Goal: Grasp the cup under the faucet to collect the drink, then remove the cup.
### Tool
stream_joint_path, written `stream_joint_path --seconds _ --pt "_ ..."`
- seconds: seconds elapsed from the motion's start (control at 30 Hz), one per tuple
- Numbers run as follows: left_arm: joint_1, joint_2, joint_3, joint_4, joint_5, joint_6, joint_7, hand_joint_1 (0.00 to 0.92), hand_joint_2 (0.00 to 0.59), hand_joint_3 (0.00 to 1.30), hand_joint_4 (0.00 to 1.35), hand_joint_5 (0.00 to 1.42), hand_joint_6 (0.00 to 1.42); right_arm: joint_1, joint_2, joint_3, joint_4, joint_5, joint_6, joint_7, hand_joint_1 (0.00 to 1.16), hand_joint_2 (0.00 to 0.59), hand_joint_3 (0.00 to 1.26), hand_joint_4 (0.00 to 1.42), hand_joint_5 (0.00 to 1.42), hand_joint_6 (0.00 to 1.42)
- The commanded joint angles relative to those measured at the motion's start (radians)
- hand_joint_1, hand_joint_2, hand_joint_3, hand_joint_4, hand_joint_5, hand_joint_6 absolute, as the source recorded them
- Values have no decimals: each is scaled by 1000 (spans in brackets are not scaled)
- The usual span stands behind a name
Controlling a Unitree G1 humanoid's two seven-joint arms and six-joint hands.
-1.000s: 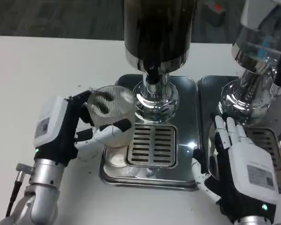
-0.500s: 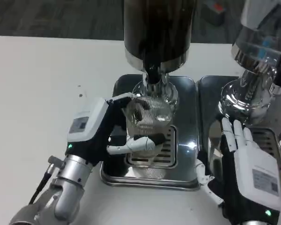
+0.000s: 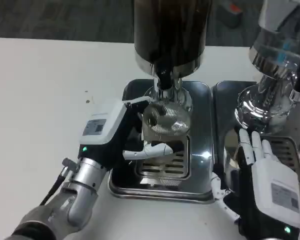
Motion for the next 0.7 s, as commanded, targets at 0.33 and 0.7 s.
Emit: stream_joint_path --seconds 0.33,0.7 --pt "2 -10 -41 24 -19 -15 -39 123 43 523 587 709 574 2 4 5 -13 -14 9 -10 387 521 61 0 26 127" --pt "32 15 -18 7 -55 -50 -32 0 18 445 475 612 459 -17 -6 3 1 -4 -1 1 388 521 63 0 26 117"
